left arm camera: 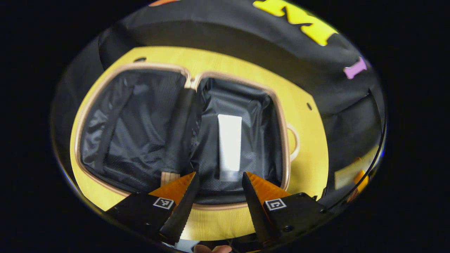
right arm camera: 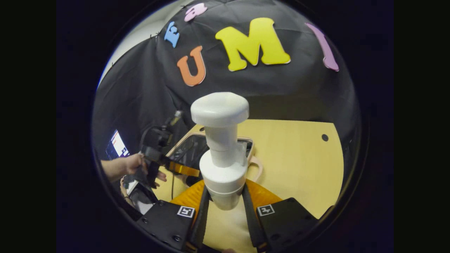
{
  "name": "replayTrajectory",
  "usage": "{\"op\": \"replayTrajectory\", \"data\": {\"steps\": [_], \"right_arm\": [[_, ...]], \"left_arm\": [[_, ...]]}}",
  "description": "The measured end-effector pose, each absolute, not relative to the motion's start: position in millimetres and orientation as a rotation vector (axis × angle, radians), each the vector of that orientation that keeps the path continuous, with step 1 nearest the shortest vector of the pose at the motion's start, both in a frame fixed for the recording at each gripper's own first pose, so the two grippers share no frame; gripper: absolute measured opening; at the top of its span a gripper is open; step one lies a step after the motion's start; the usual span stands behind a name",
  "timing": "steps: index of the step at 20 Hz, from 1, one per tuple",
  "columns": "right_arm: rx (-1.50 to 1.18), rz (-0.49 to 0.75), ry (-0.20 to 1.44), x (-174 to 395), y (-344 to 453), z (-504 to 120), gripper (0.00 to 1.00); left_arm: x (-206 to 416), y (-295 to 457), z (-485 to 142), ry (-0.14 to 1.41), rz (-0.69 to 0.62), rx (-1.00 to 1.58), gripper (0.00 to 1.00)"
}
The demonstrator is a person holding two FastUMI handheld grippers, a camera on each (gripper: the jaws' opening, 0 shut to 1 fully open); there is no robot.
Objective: First open the suitcase, pack the skin care products into it, and then close the suitcase.
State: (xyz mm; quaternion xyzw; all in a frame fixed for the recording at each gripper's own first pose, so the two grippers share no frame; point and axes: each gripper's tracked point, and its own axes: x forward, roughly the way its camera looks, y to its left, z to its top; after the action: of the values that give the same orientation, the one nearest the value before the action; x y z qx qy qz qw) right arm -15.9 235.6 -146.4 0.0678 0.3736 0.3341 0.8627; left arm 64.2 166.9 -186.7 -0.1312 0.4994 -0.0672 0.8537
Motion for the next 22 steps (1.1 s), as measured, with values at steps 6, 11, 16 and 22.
{"op": "replayTrajectory", "data": {"steps": [6, 11, 16, 22], "right_arm": [[0.121, 0.73, 1.033, 1.4, 314.9, -209.6, 0.47], [0.107, 0.576, 1.29, 9.7, 336.9, -281.2, 0.48], [0.209, 0.394, 1.472, 10.1, 343.2, -318.3, 0.48], [0.274, 0.223, 1.523, 24.2, 339.1, -337.2, 0.48]], "left_arm": [[-27.7, 204.3, -163.1, 0.876, 0.014, -0.187, 0.98], [-95.6, 219.8, -173.8, 0.896, 0.086, -0.23, 0.98], [-134.8, 250.3, -162.4, 0.89, 0.19, -0.32, 0.98], [-139.5, 272.6, -153.5, 0.851, 0.208, -0.318, 0.98]]}}
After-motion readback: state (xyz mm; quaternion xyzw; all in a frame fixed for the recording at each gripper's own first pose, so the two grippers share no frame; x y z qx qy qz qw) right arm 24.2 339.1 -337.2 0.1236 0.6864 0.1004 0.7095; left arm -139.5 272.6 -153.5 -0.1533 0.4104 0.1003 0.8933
